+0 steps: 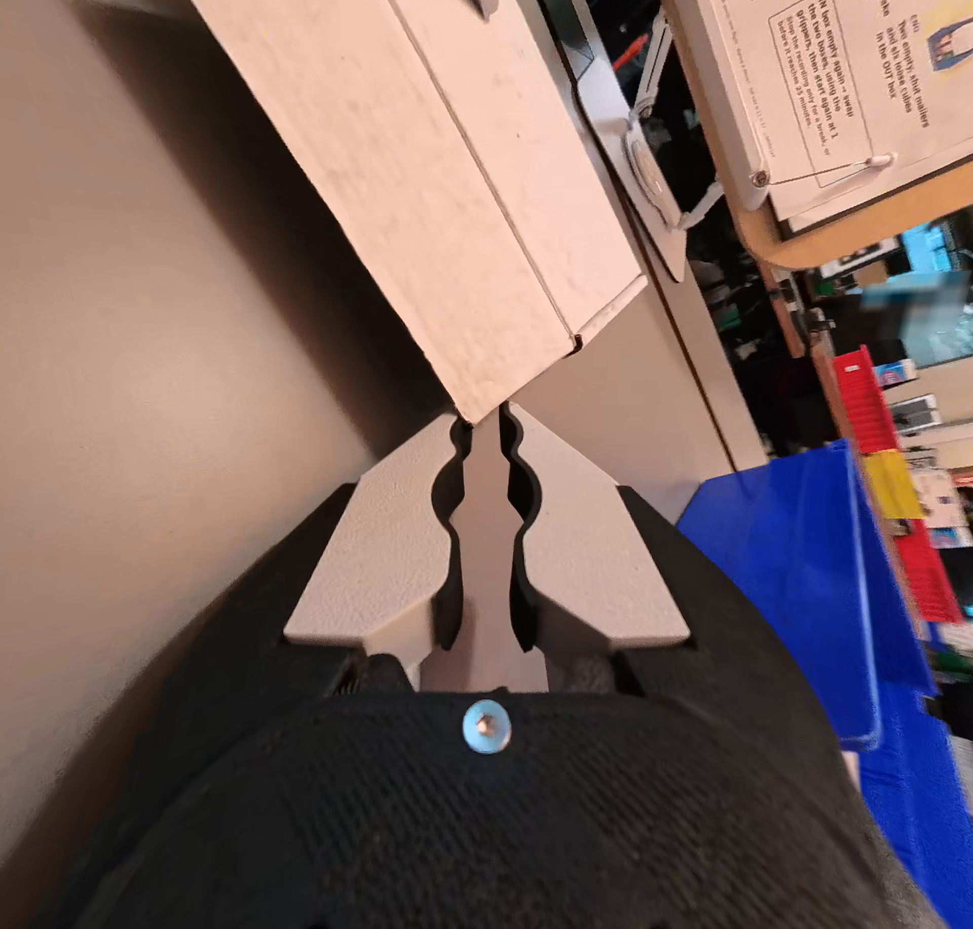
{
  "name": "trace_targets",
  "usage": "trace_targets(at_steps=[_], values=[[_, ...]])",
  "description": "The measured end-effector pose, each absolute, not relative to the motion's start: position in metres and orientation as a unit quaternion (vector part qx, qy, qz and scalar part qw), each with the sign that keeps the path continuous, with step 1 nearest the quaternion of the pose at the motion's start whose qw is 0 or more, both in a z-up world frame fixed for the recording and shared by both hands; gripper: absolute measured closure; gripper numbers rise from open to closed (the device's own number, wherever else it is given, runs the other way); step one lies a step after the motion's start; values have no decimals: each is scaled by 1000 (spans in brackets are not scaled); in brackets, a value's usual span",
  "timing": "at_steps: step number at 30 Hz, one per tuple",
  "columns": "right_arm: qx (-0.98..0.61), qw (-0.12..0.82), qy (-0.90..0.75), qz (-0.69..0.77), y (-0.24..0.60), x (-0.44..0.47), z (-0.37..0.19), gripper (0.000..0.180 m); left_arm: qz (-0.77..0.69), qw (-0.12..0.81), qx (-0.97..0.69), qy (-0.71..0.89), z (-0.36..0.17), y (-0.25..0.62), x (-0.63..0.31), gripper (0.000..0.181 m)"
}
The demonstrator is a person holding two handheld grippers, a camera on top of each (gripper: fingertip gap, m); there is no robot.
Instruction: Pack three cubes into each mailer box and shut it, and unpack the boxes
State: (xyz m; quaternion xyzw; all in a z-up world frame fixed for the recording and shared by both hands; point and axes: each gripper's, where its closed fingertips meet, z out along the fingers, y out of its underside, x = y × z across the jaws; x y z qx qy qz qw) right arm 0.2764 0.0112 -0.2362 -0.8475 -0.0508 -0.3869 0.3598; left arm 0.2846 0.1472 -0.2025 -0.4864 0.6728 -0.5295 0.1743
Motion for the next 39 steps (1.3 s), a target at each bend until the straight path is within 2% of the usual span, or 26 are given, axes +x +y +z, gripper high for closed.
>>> trace_targets(at_steps=[4,17,25,27,29,31,34,37,39], values=[[-850,402,-40,-337,13,271,-237,171,-545,157,-490,662,-202,147,284,181],[-848,427,-75,-305,16,259,-235,171,-540,162,-476,675,-203,148,283,181],[-839,373,-116,-380,16,269,-241,168,-549,157,-472,671,-203,149,284,181],[-829,359,-133,-407,15,271,-240,163,-545,163,-469,675,-203,149,284,181],[-825,358,-138,-416,11,269,-236,148,-546,164,-470,674,-203,149,284,181],[-824,392,-124,-389,7,262,-226,134,-548,164,-472,670,-202,149,284,181],[-806,499,-91,-307,6,242,-199,130,-546,169,-474,670,-202,148,284,181],[-742,601,-17,-297,5,248,-157,161,-534,183,-469,679,-202,148,284,181],[-729,614,16,-304,6,256,-152,166,-531,191,-468,680,-202,148,284,181]])
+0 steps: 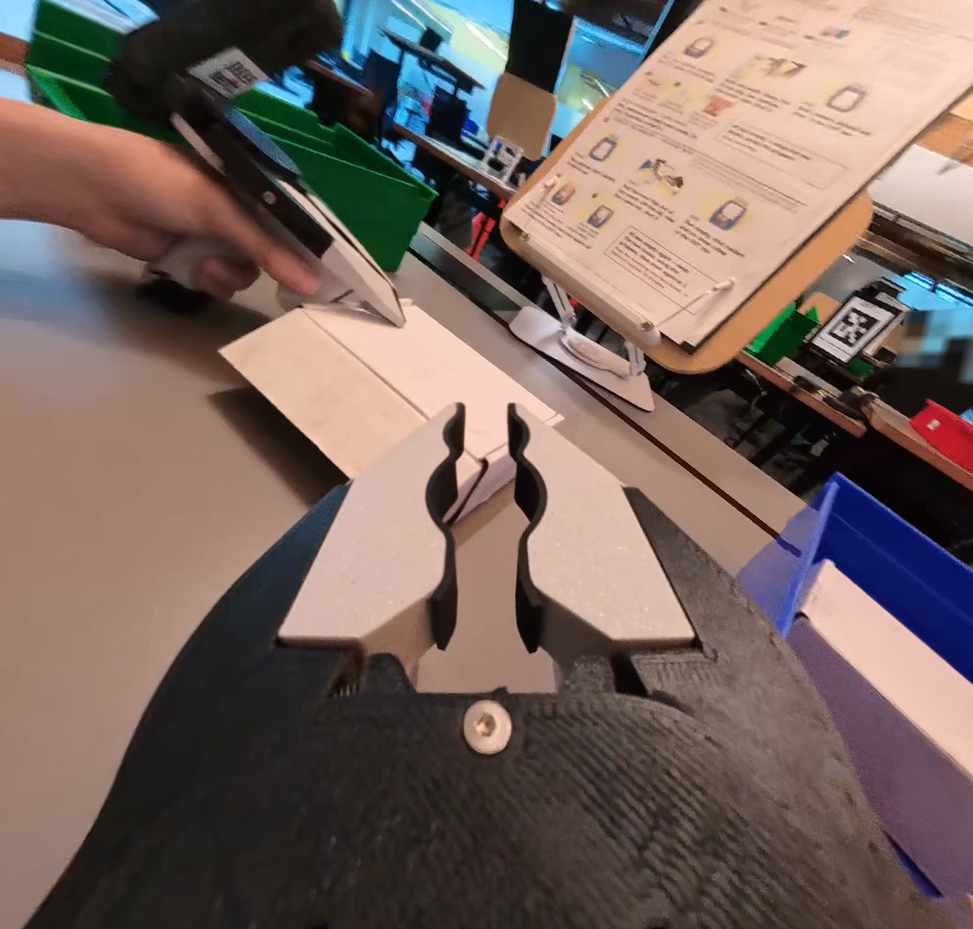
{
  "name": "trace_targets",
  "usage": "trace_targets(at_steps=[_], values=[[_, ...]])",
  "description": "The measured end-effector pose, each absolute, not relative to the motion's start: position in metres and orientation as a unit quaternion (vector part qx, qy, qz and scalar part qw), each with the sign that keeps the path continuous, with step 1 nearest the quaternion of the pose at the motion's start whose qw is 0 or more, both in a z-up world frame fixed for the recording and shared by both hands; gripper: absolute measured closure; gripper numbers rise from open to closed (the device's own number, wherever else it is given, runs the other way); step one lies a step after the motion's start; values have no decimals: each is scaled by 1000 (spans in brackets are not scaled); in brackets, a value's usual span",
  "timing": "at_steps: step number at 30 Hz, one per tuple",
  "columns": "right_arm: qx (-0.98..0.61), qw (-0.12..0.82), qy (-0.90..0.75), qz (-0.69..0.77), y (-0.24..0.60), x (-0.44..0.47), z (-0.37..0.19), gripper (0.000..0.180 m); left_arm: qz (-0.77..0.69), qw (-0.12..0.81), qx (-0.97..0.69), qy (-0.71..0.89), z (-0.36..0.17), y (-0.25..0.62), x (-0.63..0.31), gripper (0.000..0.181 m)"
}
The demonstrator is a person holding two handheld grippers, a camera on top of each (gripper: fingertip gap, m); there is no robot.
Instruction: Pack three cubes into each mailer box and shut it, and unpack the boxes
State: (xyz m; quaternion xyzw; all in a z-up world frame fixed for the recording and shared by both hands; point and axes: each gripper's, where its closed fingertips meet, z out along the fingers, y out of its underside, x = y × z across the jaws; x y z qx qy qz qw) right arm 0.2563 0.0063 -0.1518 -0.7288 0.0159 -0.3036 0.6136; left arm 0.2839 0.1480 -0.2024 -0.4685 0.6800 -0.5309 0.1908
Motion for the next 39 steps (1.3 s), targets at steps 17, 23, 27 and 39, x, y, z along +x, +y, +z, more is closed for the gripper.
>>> trace_targets(at_steps=[17,23,27,39], values=[[-818,559,88,-99,35,277,-170,106,-574,176,-445,664,-178,141,273,139],[-802,565,147,-123,38,295,-173,104,-567,157,-492,642,-178,152,258,101],[-767,596,218,-95,37,312,-176,101,-554,113,-488,664,-204,139,235,93],[-778,599,188,2,39,289,-188,115,-481,119,-440,749,-229,131,234,105]])
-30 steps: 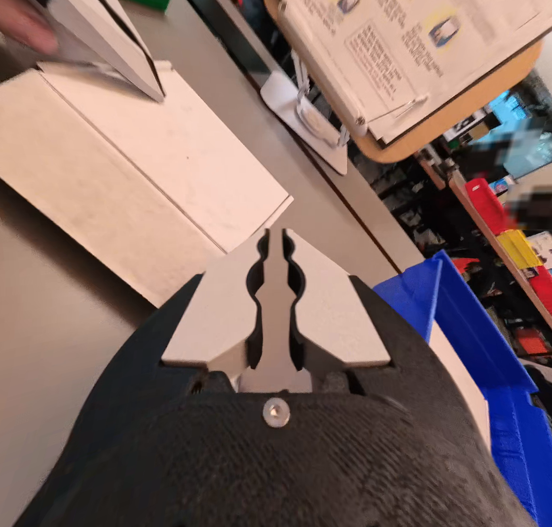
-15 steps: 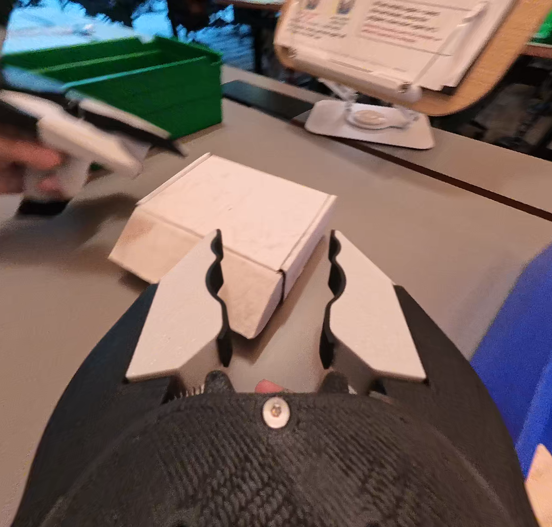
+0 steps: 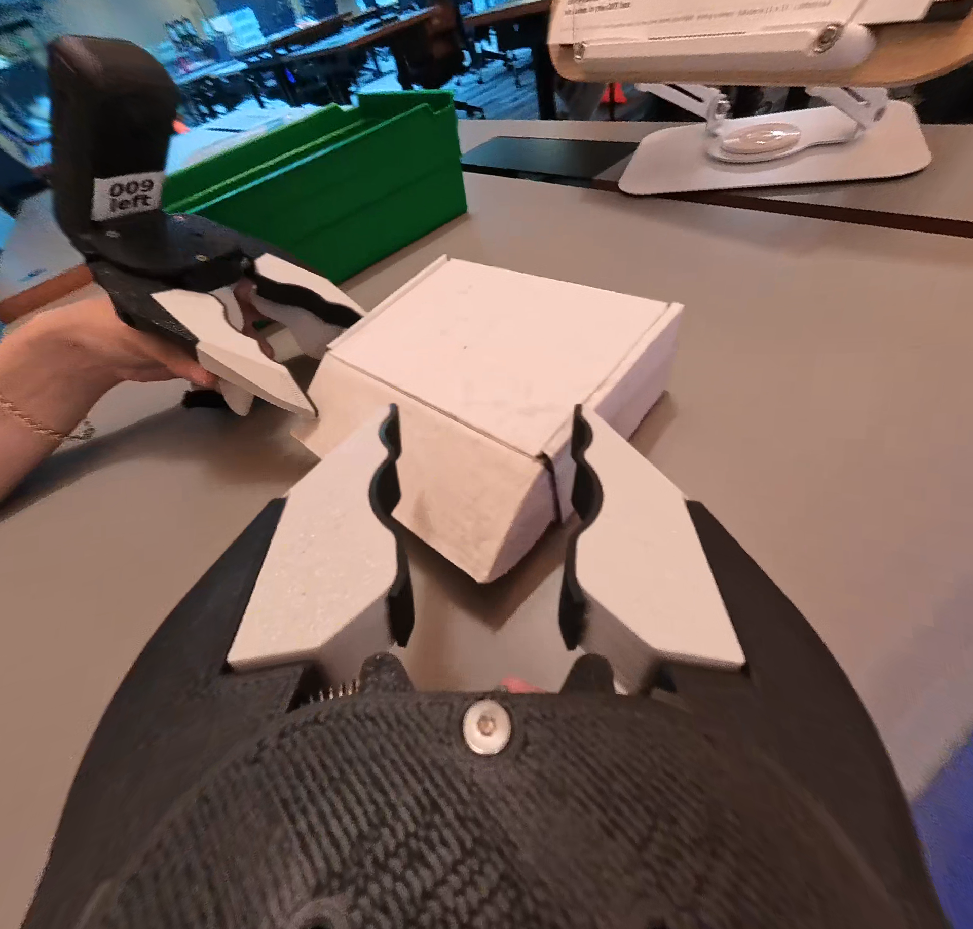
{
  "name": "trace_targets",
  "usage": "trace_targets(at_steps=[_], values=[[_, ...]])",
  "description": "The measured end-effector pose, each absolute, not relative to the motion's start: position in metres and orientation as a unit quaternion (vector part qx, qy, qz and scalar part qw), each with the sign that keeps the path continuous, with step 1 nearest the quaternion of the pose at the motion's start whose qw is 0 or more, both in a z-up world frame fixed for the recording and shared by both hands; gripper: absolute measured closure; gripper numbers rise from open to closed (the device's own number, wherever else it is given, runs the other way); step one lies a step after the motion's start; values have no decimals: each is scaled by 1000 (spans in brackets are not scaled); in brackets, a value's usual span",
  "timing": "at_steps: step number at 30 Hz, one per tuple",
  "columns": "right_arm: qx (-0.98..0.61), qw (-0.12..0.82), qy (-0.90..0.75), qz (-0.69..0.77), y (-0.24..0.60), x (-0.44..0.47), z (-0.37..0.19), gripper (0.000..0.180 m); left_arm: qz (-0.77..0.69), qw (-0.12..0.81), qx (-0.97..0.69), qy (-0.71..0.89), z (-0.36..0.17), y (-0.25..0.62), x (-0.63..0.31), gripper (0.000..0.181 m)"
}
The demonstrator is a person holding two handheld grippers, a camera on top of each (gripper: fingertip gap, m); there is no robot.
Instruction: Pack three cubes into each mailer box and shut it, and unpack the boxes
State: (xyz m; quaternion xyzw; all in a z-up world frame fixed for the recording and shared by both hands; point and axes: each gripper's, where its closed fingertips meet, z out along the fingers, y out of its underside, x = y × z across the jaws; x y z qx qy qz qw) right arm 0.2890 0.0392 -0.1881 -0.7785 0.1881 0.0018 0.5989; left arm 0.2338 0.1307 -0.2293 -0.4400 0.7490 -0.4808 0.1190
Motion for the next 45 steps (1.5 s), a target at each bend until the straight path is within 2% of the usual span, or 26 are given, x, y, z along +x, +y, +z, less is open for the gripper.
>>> trace_targets(at_steps=[1,5,8,12,15,20,24,26,29,33,39,42,44,45], values=[[-782,592,195,-4,37,289,-189,107,-478,114,-441,751,-231,130,234,107],[-799,524,284,-79,17,309,-204,94,-473,118,-445,751,-232,135,238,119],[-805,525,255,-103,20,306,-204,89,-477,128,-438,751,-229,140,240,125],[-849,491,194,-20,34,276,-225,100,-467,133,-381,786,-231,135,237,114],[-852,488,185,-38,34,279,-228,102,-450,145,-330,817,-234,133,235,111],[-858,485,167,-36,32,282,-229,104,-463,124,-307,822,-232,135,233,124],[-859,487,156,-22,30,279,-229,106,-483,100,-317,810,-228,137,234,122],[-859,490,149,-12,31,277,-228,112,-470,110,-324,813,-232,141,239,119],[-862,486,143,-22,33,277,-229,113,-456,139,-339,811,-233,145,245,128],[-872,471,129,-30,32,265,-230,113,-410,184,-312,837,-238,141,222,125],[-905,422,38,-32,19,226,-230,110,-426,131,-271,853,-234,131,162,121],[-897,435,34,-65,15,229,-223,90,-431,172,-257,847,-229,140,166,109],[-879,470,75,-27,18,230,-213,77,-475,134,-269,827,-220,130,163,100],[-869,488,84,-2,20,228,-208,83,-492,123,-275,817,-216,126,164,99]])
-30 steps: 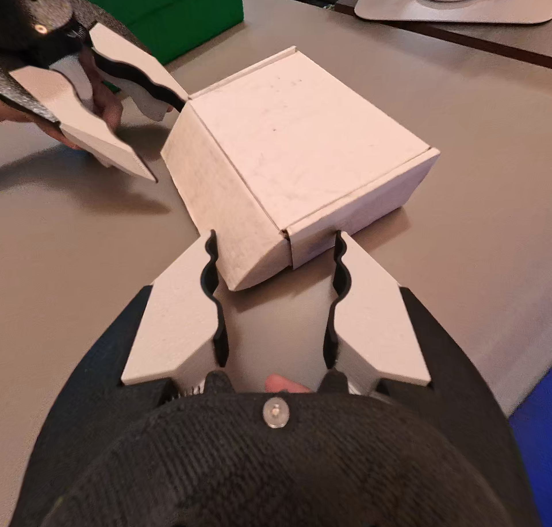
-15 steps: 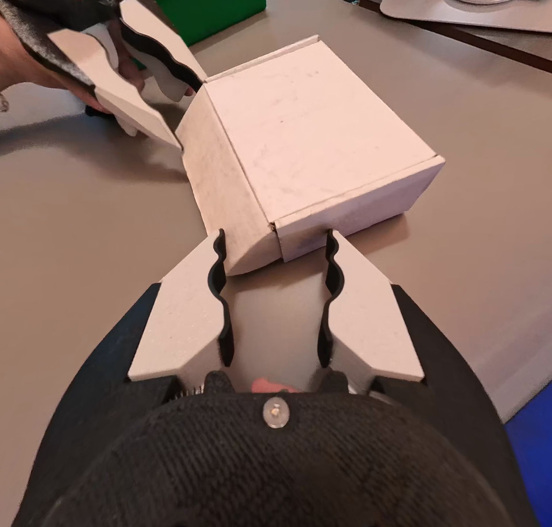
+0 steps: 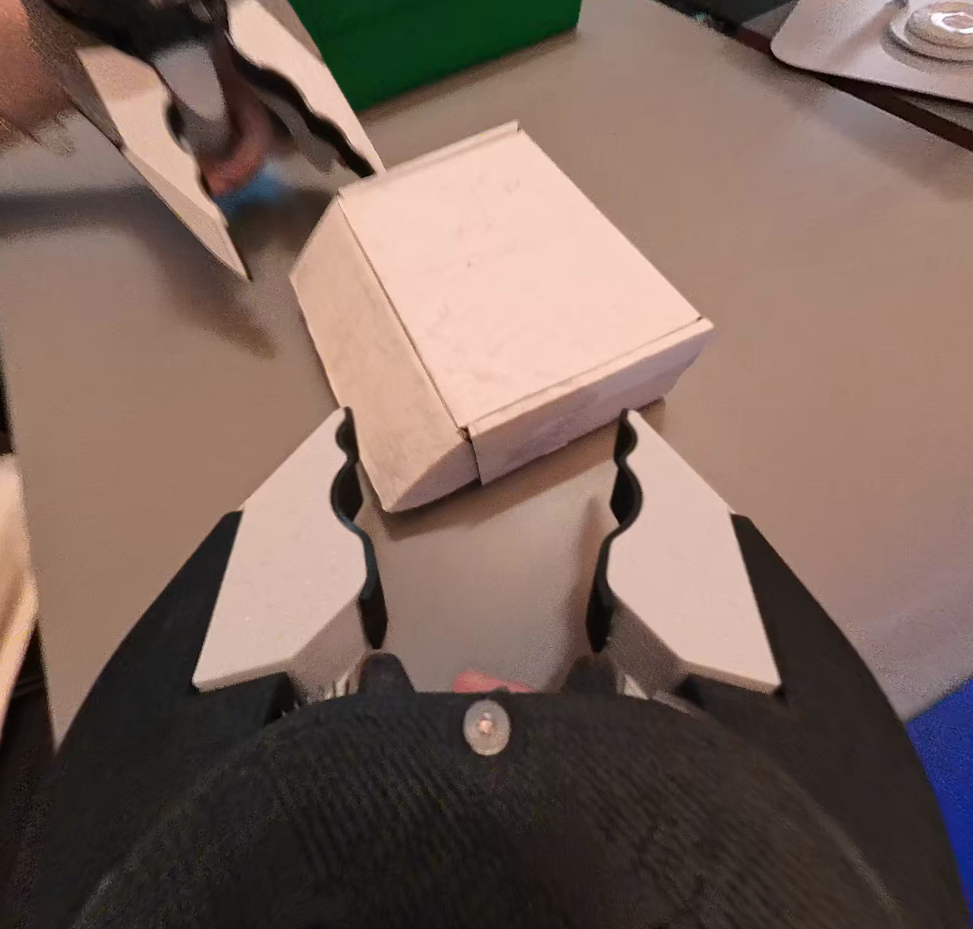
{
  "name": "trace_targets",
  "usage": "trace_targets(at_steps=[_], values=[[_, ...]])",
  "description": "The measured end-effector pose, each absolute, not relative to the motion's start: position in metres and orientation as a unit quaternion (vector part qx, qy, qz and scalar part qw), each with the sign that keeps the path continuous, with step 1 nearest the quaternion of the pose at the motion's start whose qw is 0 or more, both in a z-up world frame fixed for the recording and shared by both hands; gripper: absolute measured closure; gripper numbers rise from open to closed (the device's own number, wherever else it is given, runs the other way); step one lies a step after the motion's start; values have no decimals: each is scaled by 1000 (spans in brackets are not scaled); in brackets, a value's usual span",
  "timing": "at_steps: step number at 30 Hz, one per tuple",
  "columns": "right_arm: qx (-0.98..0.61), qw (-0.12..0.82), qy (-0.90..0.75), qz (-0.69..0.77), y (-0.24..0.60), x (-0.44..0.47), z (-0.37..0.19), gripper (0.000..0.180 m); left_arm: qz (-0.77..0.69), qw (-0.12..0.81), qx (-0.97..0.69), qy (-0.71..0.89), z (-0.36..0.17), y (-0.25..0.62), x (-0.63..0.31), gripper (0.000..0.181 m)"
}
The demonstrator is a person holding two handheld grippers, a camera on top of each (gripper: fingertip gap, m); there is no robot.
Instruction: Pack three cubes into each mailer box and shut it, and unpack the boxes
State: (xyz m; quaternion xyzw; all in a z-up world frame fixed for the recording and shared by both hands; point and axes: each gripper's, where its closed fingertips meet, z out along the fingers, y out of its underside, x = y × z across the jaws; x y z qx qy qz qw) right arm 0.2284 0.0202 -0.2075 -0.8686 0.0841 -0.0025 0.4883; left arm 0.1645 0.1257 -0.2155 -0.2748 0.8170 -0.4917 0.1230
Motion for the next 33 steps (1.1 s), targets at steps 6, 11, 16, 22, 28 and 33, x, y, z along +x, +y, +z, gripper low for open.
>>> trace_targets(at_steps=[6,11,16,22,28,33], values=[[-855,515,58,8,16,228,-211,97,-504,144,-271,807,-214,127,181,98],[-878,474,69,-24,-2,231,-228,86,-514,123,-278,802,-211,135,191,98],[-866,489,100,7,9,226,-223,86,-506,117,-289,804,-217,136,203,101],[-870,483,95,-16,16,229,-223,82,-488,101,-255,829,-225,119,186,118],[-868,493,62,20,4,227,-219,96,-504,111,-258,817,-219,121,186,110],[-858,509,67,25,-3,232,-213,103,-506,116,-256,816,-218,122,189,106]])
